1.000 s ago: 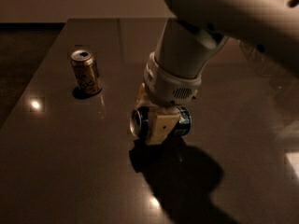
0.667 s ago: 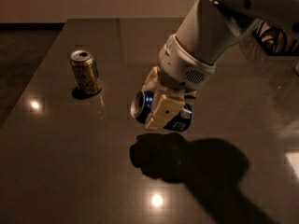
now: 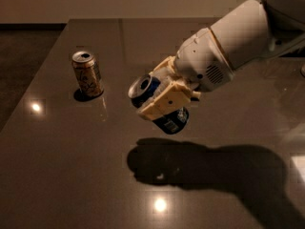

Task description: Place pepsi can upright

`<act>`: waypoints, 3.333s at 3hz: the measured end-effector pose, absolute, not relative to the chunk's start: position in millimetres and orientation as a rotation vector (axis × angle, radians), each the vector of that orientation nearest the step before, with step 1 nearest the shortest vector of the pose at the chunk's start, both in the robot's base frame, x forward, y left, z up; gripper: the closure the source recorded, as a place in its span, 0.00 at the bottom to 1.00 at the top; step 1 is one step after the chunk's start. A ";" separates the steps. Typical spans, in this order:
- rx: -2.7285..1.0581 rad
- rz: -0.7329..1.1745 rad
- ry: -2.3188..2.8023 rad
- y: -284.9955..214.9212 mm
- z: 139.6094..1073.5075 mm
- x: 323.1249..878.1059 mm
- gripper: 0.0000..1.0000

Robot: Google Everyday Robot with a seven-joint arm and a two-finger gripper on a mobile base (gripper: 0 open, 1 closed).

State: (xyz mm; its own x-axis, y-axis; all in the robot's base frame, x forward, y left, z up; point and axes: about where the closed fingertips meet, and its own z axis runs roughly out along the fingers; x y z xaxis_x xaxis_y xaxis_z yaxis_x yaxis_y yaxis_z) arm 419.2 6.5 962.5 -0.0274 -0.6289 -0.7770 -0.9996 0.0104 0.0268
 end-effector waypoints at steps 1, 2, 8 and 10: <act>-1.521 0.934 1.650 10.7 964.6 416.2 1.00; -1.396 0.989 1.570 10.5 960.1 413.9 1.00; -1.151 1.061 1.333 9.3 901.9 407.3 0.29; -1.163 1.062 1.326 12.8 903.0 405.7 0.00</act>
Offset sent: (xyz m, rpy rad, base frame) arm -0.0041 -0.0090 -0.0174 0.4857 -0.0235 -0.1675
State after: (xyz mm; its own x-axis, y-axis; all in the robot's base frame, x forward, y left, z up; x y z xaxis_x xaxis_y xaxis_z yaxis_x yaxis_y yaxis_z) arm 405.7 12.8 903.0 -0.0002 -0.0784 -0.9969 -0.9900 0.1405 -0.0109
